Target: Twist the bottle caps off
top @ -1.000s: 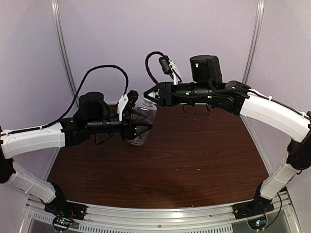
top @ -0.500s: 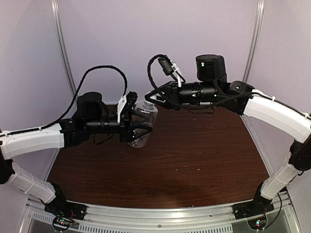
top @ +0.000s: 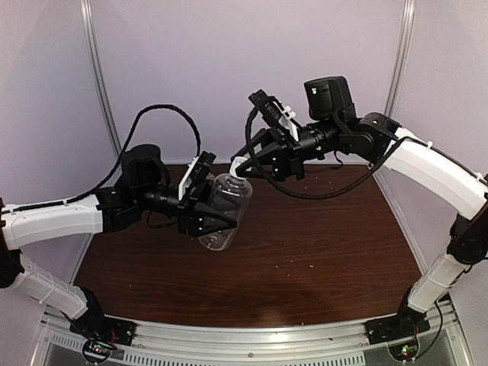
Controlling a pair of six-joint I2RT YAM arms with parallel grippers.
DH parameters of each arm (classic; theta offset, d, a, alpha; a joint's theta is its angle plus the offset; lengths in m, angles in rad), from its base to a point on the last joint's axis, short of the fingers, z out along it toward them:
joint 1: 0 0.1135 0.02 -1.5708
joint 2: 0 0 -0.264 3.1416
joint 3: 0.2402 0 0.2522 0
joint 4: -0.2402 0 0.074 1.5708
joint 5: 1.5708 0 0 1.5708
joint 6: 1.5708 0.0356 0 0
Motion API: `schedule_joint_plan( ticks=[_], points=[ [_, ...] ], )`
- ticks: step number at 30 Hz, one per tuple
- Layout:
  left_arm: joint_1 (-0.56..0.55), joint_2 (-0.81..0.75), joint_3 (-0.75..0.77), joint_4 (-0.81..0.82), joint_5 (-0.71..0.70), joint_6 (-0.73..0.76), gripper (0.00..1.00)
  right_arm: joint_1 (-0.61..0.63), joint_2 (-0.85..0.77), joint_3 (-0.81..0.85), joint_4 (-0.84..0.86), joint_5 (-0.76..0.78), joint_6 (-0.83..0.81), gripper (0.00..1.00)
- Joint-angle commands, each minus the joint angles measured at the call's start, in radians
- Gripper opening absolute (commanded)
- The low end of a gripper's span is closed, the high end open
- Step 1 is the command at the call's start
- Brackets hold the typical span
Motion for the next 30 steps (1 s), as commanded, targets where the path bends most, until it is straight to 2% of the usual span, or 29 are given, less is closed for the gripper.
schedule_joint_plan(
  ticks=[1, 3, 7, 9, 12, 18, 21, 25, 30],
  points=[
    [0.017, -0.033, 0.029, 0.117, 0.059, 0.009, 0.27, -0.044, -0.013, 0.005, -0.091, -0.020, -0.008, 0.36],
    [0.017, -0.037, 0.032, 0.085, 0.007, 0.029, 0.27, -0.045, -0.024, -0.009, -0.059, 0.034, 0.038, 0.42],
    [0.017, -0.043, 0.045, 0.012, -0.110, 0.073, 0.27, -0.044, -0.045, -0.023, -0.008, 0.138, 0.132, 0.63],
    [0.017, -0.046, 0.045, -0.002, -0.152, 0.083, 0.27, -0.044, -0.059, -0.028, 0.016, 0.174, 0.178, 0.79],
    [0.017, -0.047, 0.044, -0.011, -0.203, 0.090, 0.27, -0.044, -0.086, -0.047, 0.071, 0.230, 0.266, 0.91],
    [0.016, -0.042, 0.043, -0.033, -0.296, 0.093, 0.27, -0.031, -0.133, -0.096, 0.180, 0.352, 0.437, 0.97],
    [0.017, -0.038, 0.045, -0.046, -0.341, 0.090, 0.27, -0.012, -0.133, -0.096, 0.189, 0.482, 0.518, 0.99],
    [0.017, -0.034, 0.047, -0.060, -0.403, 0.085, 0.27, 0.026, -0.112, -0.089, 0.177, 0.657, 0.583, 0.99],
    [0.017, -0.027, 0.051, -0.082, -0.463, 0.079, 0.27, 0.072, -0.066, -0.069, 0.167, 0.767, 0.601, 1.00]
  ],
)
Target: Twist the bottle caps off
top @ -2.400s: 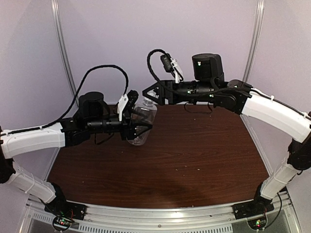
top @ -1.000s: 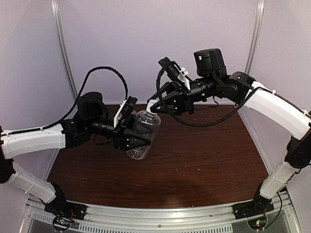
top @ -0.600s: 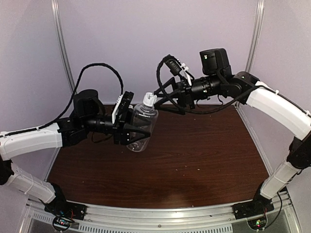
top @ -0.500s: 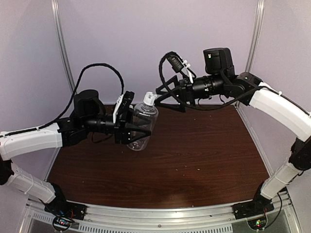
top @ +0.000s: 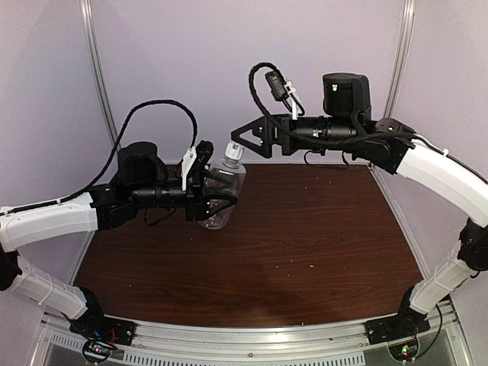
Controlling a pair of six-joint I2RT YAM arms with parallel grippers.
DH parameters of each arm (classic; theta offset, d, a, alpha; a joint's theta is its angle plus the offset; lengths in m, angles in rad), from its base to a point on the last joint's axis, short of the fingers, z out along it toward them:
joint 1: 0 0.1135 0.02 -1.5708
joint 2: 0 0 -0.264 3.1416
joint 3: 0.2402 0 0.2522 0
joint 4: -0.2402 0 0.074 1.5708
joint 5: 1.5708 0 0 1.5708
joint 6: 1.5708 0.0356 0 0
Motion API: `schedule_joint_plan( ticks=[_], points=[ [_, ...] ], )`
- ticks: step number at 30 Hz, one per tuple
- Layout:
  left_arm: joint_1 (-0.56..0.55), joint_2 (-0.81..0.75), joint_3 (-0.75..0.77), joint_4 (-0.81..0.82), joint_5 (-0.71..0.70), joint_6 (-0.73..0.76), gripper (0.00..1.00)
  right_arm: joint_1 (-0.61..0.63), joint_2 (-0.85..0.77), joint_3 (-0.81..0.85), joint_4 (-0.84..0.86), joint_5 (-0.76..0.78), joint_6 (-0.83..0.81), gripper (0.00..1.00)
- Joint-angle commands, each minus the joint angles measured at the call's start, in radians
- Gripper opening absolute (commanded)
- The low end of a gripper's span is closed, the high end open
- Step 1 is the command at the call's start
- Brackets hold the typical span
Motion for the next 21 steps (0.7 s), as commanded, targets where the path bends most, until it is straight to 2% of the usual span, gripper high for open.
schedule_joint_plan(
  ticks=[1, 3, 6, 14, 18, 21],
  points=[
    [0.004, 0.000, 0.037, 0.007, -0.082, 0.006, 0.27, 0.040, 0.046, 0.030, -0.002, 0.180, 0.052, 1.00],
    [0.004, -0.001, 0.039, 0.001, -0.096, 0.005, 0.27, 0.053, 0.063, 0.044, -0.017, 0.208, 0.051, 0.99],
    [0.004, -0.003, 0.041, -0.005, -0.113, 0.005, 0.27, 0.060, 0.082, 0.048, -0.013, 0.199, 0.056, 0.93],
    [0.004, -0.004, 0.042, -0.016, -0.141, 0.008, 0.27, 0.062, 0.103, 0.045, 0.009, 0.145, 0.057, 0.63],
    [0.004, -0.004, 0.043, -0.019, -0.142, 0.009, 0.27, 0.062, 0.092, 0.033, 0.024, 0.136, 0.053, 0.60],
    [0.003, -0.001, 0.045, -0.022, -0.143, 0.009, 0.27, 0.062, 0.086, 0.028, 0.029, 0.130, 0.048, 0.54]
  ],
)
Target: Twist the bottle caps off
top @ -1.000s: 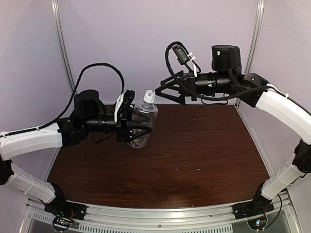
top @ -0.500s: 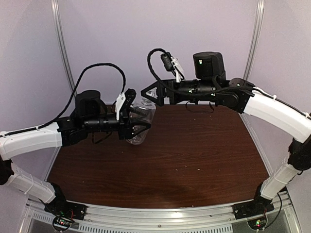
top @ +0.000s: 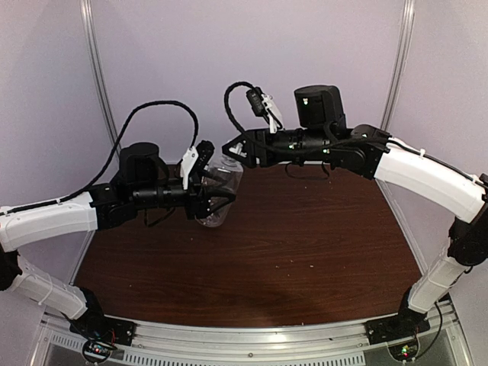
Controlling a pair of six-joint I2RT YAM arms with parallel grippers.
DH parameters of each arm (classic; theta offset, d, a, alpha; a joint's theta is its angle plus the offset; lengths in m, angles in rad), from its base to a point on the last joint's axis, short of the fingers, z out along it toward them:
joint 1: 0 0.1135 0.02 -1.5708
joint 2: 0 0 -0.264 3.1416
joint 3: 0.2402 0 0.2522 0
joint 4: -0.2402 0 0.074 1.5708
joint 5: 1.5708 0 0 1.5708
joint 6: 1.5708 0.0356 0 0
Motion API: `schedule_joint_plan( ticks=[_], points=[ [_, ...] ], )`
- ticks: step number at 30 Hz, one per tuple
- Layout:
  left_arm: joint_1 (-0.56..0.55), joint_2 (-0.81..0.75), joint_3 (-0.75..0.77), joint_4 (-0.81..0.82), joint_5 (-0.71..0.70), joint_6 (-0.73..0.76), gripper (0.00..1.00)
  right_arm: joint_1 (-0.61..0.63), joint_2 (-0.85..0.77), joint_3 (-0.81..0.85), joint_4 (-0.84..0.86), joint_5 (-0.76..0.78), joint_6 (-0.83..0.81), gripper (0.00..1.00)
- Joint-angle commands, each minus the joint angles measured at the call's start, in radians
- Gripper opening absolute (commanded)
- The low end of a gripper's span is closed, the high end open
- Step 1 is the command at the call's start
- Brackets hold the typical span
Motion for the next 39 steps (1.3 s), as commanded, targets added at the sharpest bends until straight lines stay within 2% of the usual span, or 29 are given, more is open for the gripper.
schedule_joint_plan(
  ticks=[1, 8, 13, 16, 23, 26, 29, 35, 38, 39],
  points=[
    [0.004, -0.001, 0.038, 0.027, -0.014, 0.010, 0.27, 0.006, -0.020, 0.010, 0.034, -0.017, -0.005, 0.51],
    [0.004, -0.003, 0.036, 0.027, -0.019, 0.010, 0.27, 0.005, -0.043, -0.015, 0.053, -0.062, -0.035, 0.27],
    [0.004, -0.012, 0.024, 0.058, 0.029, 0.010, 0.27, -0.002, -0.068, -0.023, 0.028, -0.119, -0.151, 0.20],
    [0.004, -0.020, 0.018, 0.090, 0.114, 0.010, 0.27, -0.019, -0.083, -0.025, 0.002, -0.245, -0.263, 0.20],
    [0.004, -0.031, 0.008, 0.167, 0.372, 0.005, 0.27, -0.060, -0.118, -0.031, -0.108, -0.571, -0.554, 0.31],
    [0.004, -0.039, -0.011, 0.230, 0.464, -0.009, 0.28, -0.080, -0.109, 0.002, -0.188, -0.683, -0.642, 0.33],
    [0.005, -0.040, -0.016, 0.252, 0.498, -0.021, 0.28, -0.109, -0.086, 0.037, -0.255, -0.761, -0.690, 0.33],
    [0.004, -0.038, -0.006, 0.215, 0.454, -0.010, 0.28, -0.139, -0.067, 0.046, -0.232, -0.756, -0.634, 0.36],
    [0.004, -0.038, 0.004, 0.172, 0.377, 0.013, 0.27, -0.141, -0.076, 0.030, -0.179, -0.667, -0.537, 0.49],
    [0.004, -0.038, 0.008, 0.153, 0.345, 0.025, 0.26, -0.141, -0.079, 0.025, -0.157, -0.641, -0.502, 0.56]
  ],
)
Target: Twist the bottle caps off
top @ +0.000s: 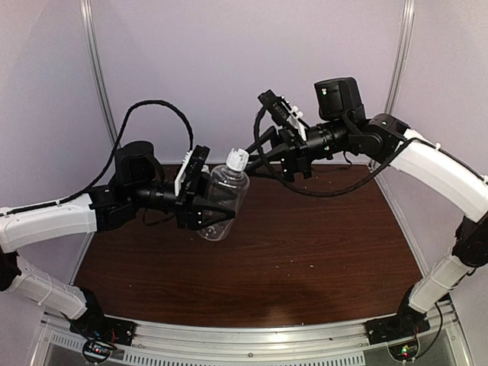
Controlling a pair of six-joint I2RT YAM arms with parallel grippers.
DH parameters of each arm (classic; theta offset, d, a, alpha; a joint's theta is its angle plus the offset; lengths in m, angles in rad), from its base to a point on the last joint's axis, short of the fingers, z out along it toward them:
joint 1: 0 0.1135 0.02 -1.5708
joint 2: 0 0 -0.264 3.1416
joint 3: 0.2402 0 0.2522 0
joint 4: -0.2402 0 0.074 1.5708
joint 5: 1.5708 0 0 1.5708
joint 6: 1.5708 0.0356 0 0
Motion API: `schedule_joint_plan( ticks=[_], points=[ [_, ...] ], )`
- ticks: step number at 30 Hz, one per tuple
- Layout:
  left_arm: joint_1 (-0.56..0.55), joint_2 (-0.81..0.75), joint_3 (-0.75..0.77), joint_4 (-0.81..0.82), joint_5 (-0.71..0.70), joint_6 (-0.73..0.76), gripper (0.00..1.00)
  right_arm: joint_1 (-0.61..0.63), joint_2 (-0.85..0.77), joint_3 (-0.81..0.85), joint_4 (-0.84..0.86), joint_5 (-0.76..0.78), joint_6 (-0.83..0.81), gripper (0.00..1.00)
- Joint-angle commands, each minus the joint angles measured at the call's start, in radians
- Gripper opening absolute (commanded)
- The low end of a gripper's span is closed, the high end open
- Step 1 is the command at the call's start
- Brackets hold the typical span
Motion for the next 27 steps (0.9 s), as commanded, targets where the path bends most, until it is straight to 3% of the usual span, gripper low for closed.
schedule_joint_plan(
  ticks=[1, 5, 12, 18, 23, 27],
  points=[
    [0.015, -0.028, 0.027, 0.024, -0.102, 0.045, 0.26, -0.018, -0.033, -0.002, 0.033, 0.081, 0.144, 0.64],
    [0.015, -0.015, 0.040, -0.016, -0.190, 0.055, 0.26, -0.016, -0.058, -0.040, 0.151, 0.149, 0.299, 0.80],
    [0.015, 0.005, 0.051, -0.048, -0.299, 0.031, 0.26, 0.028, -0.080, -0.054, 0.233, 0.414, 0.511, 0.92],
    [0.015, 0.011, 0.051, -0.056, -0.356, 0.011, 0.26, 0.092, -0.041, -0.022, 0.175, 0.690, 0.577, 0.92],
    [0.014, 0.010, 0.051, -0.068, -0.398, 0.009, 0.25, 0.119, -0.009, -0.013, 0.172, 0.720, 0.593, 0.89],
    [0.015, 0.006, 0.051, -0.072, -0.409, 0.008, 0.25, 0.126, 0.014, -0.004, 0.172, 0.716, 0.598, 0.79]
  ],
)
